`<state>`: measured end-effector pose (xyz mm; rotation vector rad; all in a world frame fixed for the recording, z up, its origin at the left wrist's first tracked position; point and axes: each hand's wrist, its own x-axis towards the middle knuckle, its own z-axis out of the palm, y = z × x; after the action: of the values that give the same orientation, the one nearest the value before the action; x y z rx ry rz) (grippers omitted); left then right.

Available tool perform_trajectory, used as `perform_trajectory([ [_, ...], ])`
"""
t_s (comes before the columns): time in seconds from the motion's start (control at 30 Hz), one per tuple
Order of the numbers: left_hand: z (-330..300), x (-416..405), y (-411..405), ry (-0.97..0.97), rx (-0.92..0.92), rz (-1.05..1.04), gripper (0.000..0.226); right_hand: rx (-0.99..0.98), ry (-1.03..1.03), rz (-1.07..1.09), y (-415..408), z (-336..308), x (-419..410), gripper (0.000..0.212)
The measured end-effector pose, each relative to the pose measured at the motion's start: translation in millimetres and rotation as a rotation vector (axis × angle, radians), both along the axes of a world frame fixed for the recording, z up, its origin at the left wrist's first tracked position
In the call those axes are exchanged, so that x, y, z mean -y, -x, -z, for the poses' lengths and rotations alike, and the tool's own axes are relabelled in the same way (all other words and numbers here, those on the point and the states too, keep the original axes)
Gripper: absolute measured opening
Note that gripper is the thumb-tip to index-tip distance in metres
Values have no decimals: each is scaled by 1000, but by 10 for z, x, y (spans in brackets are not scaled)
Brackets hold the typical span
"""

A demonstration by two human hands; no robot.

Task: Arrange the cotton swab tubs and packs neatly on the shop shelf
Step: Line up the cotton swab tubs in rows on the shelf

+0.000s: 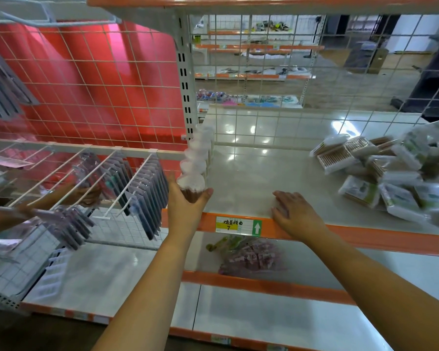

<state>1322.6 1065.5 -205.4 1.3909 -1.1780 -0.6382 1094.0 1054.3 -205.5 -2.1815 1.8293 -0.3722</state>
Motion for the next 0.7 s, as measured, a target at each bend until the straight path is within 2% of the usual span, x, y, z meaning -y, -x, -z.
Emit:
perform_trajectory([
  [0.5,46,67,-11,85,-13,-54,84,14,7,4,29,70,42,49],
  [0.7,80,114,-21,79,42,-100,81,13,8,3,38,84,48,49],
])
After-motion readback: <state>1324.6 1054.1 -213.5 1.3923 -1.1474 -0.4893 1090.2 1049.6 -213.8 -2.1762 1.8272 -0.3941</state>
